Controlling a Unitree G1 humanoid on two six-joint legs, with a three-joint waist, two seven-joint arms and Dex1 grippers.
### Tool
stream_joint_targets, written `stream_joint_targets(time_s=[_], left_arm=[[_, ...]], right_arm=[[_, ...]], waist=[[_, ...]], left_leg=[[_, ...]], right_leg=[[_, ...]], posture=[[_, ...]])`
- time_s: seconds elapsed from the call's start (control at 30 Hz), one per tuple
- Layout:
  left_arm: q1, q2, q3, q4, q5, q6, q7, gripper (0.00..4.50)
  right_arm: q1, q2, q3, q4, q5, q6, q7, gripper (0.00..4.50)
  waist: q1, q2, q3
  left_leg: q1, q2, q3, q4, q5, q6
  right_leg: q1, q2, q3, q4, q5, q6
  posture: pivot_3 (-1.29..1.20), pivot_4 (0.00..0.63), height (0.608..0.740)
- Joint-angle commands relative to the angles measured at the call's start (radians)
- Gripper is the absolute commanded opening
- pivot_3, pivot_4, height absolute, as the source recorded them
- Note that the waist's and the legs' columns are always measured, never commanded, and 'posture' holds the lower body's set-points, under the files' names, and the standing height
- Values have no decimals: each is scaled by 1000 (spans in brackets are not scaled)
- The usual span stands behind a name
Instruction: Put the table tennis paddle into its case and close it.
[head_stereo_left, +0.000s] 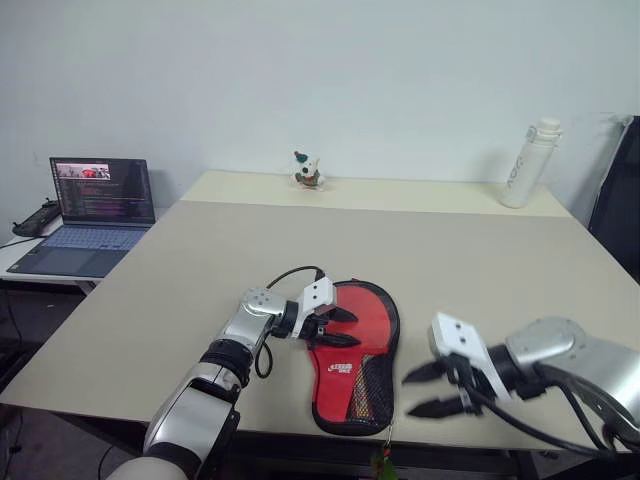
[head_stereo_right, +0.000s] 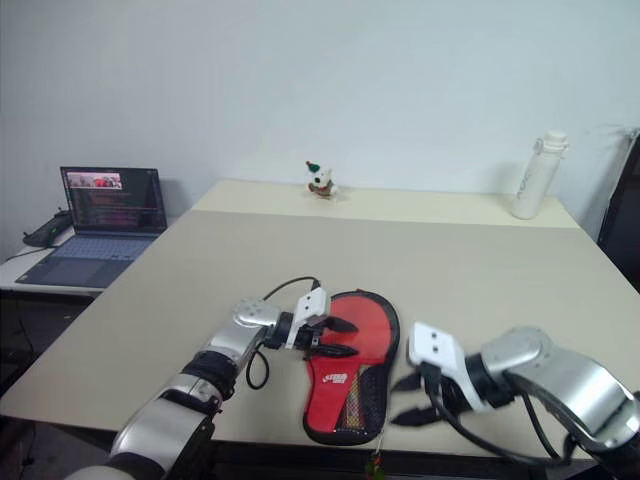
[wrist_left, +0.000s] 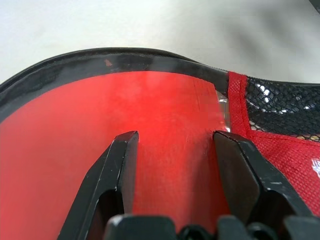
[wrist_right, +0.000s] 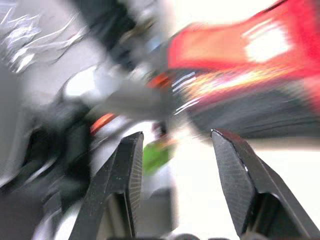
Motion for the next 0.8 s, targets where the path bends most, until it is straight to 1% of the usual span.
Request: stream_joint_targets(time_s=[0.03,0.13,0.17,0.27,0.3,0.43,0.57,0.7,0.8], left_arm=[[80,73,63,-234,-71,129,5,2582],[174,144,131,-418,-123,242,51,2582],[196,156,144,-463,-134,272,67,2582],[339,220,235,-682,-193,395,151,2582],[393,235,266,-754,-212,433,183,2582],[536,255,342,-942,-264,533,285,2582],[605,245,380,-1053,-289,586,382,2582],[608,232,366,-1109,-290,614,452,2582],[592,234,347,-1115,-279,613,475,2582]], right_arm=[[-58,92,-85,160,-59,-123,-86,2340],[-88,170,-99,300,-123,-297,-93,2340],[-93,180,-98,333,-142,-338,-87,2340],[-137,218,-112,503,-158,-415,-48,2340],[-154,229,-115,564,-173,-448,-44,2340],[-200,240,-110,759,-229,-580,9,2340],[-261,238,-124,957,-276,-694,57,2340],[-316,211,-154,1119,-307,-775,82,2340],[-345,180,-180,1215,-331,-811,70,2340]], waist=[[-6,0,2],[-11,0,3],[-11,0,4],[-16,1,5],[-19,1,5],[-18,1,5],[-16,1,6],[-17,1,6],[-17,1,6]], left_leg=[[0,0,0,0,0,0],[-1,0,1,-1,2,-3],[-2,0,1,-2,2,-4],[-2,0,2,-2,2,-4],[-2,0,2,-2,1,-3],[-1,0,1,-2,0,0],[-1,-1,1,-1,0,0],[-1,-1,1,-1,0,0],[-1,-1,1,-2,0,0]], right_leg=[[-1,0,1,0,0,0],[-2,0,1,0,0,-1],[-3,0,1,-1,0,-1],[-3,0,2,-1,0,0],[-3,-1,2,-1,0,0],[-2,-2,0,0,0,0],[-1,-3,0,1,0,-1],[-1,-3,0,1,0,0],[-1,-3,0,0,0,0]], posture=[[0,150,740],[0,150,740],[0,150,740],[0,150,740],[0,150,740],[0,150,740],[0,150,740],[0,150,740],[0,150,740]])
